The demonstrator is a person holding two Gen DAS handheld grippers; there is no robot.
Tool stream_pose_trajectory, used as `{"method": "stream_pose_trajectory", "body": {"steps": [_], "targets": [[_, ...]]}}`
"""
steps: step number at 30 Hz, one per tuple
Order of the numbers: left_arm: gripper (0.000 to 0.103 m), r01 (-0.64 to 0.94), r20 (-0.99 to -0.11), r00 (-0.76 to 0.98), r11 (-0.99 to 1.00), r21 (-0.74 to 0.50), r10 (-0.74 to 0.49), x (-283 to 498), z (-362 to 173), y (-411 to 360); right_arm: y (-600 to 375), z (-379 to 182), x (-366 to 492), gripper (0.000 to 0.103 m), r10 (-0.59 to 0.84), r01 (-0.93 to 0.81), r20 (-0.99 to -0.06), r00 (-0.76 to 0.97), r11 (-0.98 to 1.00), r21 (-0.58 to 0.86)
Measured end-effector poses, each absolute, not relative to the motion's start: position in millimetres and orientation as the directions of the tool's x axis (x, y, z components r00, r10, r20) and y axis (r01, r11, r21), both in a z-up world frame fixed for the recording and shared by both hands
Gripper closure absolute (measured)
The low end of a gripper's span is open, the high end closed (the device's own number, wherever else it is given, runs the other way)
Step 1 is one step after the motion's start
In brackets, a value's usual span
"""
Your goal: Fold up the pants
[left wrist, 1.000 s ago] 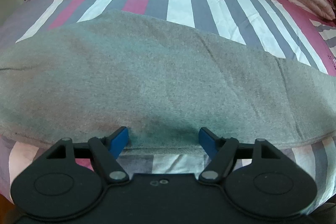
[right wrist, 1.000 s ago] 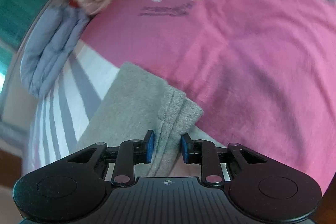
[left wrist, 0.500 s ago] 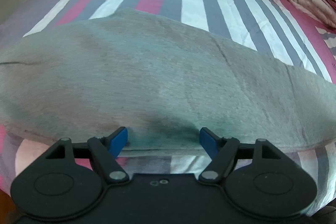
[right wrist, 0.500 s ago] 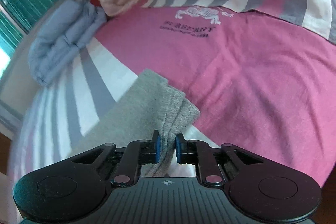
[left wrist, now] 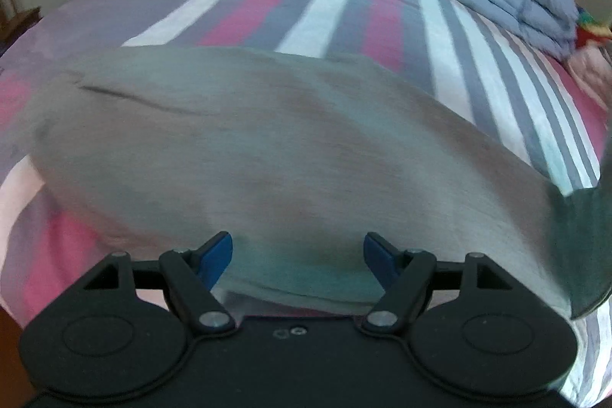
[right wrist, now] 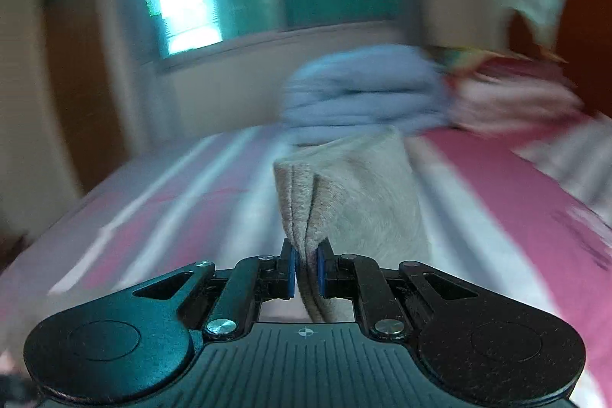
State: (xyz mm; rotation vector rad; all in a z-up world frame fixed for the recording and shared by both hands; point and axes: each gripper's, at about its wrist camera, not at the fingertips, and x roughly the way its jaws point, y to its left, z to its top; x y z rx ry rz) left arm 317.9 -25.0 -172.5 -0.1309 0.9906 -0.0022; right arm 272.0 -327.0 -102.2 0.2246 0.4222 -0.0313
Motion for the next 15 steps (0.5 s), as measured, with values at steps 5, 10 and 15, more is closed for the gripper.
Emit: {"method": "stream_pose_trajectory", "body": {"steps": [5,10,15], "targets": [[0.036,-0.092,-0.826,0.562,0.99,-0.108,-0.038,318.8,-171.1,0.5,-225.6,-141.1,297.3,0.092,0.169,-0.082,-0.497,0.851,0.978,0.193],[0.036,-0.103,-0.823,0.567,0.987,-0.125,-0.045,323.1,-168.7,7.3,-184.8,-201.5,315.8,0.092,0.226,-0.078,-0.665,0.712,0.967,0.244],[0.035,-0.109,-0.822,0.567,0.985,-0.13,-0.046,322.2,-168.3,3.9,-188.0,-201.3,296.4,0.045,0.353,-0.15,-0.648,0.675,0.926,0.348]]}}
